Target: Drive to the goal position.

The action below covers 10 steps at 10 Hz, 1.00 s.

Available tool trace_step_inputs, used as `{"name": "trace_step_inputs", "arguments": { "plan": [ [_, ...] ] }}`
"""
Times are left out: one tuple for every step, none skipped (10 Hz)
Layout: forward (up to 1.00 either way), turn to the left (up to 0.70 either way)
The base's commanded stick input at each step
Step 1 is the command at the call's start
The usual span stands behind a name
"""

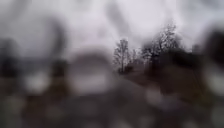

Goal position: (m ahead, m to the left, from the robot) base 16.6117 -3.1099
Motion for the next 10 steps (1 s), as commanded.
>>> {"name": "trace_step_inputs", "arguments": {
  "plan": [
    [0.85, 0.0],
    [0.85, 0.0],
    [0.85, 0.0],
    [0.85, 0.0],
    [0.85, 0.0],
    [0.85, 0.0],
    [0.85, 0.0],
    [0.85, 0.0],
    [0.85, 0.0],
    [0.85, 0.0]
  ]
}}
